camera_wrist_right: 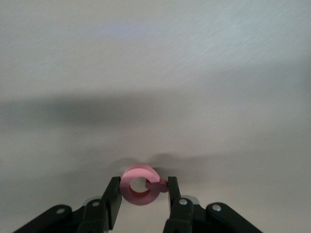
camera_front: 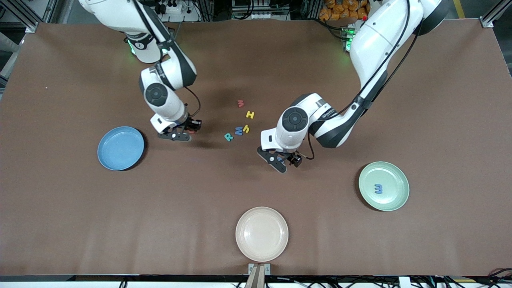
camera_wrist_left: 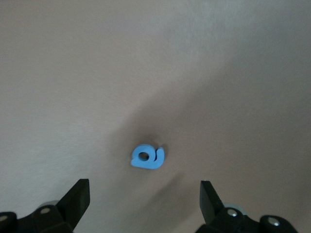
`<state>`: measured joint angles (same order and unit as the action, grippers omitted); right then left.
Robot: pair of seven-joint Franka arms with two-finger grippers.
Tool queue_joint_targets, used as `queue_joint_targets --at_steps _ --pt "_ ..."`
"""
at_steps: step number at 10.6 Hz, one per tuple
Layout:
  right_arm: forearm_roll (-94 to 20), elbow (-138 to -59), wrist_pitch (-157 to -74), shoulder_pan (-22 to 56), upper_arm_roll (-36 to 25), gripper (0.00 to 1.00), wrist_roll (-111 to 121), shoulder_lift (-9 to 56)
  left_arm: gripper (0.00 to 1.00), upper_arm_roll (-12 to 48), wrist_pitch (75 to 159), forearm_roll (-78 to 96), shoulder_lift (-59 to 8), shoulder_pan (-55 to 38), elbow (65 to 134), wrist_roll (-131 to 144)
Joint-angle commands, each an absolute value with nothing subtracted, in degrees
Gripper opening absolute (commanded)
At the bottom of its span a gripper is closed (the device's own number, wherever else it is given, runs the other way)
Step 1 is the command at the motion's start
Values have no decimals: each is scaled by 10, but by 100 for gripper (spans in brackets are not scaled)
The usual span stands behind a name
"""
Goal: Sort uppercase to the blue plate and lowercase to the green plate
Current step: 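Reach the blue a with the left gripper while the right gripper carries the pink letter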
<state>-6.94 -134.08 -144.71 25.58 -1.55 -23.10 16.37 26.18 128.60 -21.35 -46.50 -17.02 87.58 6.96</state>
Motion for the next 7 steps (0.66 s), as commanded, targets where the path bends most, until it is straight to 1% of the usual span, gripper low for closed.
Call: queue_joint_targets --at_steps 1,3,5,6,7 --pt "-76 -1347 -1418 221 -49 37 -116 136 100 248 1276 -207 -492 -192 845 59" --pt "-60 -1346 -1390 189 -69 37 -57 107 100 248 1276 -210 -494 -193 846 58" --pt "18 -1336 -1340 139 -69 37 -35 78 100 248 1276 -210 -498 -192 846 43" --pt "47 -1332 -1329 117 -70 37 -18 77 100 247 1276 -210 -498 -192 846 41" --pt "57 -1332 -1337 87 -70 37 15 83 100 247 1276 -210 -499 -192 846 42"
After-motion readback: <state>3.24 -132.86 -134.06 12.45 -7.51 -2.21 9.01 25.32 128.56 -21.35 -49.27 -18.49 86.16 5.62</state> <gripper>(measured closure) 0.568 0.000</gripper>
